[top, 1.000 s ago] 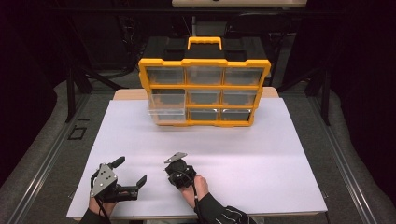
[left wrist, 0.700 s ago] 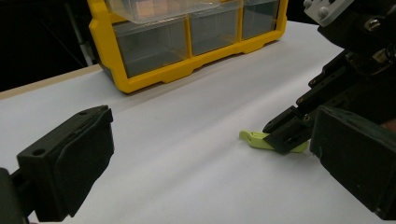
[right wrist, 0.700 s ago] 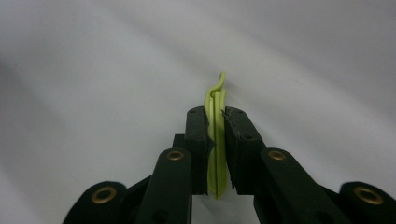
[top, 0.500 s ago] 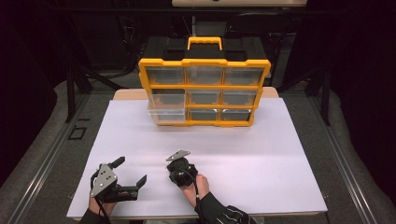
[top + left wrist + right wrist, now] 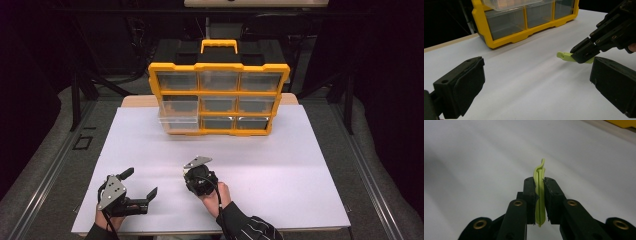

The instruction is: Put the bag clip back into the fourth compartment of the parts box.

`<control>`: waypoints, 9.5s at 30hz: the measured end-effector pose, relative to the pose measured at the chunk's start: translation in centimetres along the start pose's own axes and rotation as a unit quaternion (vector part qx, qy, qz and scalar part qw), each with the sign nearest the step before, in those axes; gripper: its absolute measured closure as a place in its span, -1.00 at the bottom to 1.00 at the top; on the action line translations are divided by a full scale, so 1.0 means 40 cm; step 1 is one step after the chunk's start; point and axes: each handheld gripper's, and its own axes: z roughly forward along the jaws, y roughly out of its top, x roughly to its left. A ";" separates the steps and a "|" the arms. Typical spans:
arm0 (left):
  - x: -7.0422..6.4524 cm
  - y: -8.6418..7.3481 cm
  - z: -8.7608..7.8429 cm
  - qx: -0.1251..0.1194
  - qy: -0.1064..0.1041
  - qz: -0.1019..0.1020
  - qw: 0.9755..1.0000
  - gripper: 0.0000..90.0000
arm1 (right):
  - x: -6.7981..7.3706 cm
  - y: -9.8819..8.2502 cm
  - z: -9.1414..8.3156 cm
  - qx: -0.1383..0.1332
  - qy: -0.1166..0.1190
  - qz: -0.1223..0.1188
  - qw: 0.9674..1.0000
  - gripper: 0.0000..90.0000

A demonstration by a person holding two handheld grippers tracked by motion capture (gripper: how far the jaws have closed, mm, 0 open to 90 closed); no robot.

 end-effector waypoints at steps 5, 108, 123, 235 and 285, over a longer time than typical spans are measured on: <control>-0.001 0.000 0.001 0.001 -0.001 0.002 1.000 -1.00 | -0.022 -0.005 -0.012 0.000 0.003 -0.004 1.000 0.79; -0.004 0.002 0.012 0.014 -0.012 0.016 1.000 -0.99 | -0.253 0.022 -0.138 -0.022 0.011 -0.059 0.998 0.79; -0.005 0.001 0.014 0.017 -0.013 0.018 1.000 -0.99 | -0.277 0.061 -0.142 -0.015 0.023 -0.057 0.998 0.79; -0.007 0.003 0.014 0.017 -0.016 0.017 1.000 -0.99 | -0.312 0.470 -0.259 -0.065 0.053 -0.138 0.987 0.79; -0.007 0.004 0.013 0.017 -0.018 0.017 1.000 -0.99 | -0.250 0.501 -0.127 -0.026 0.069 -0.151 0.986 0.78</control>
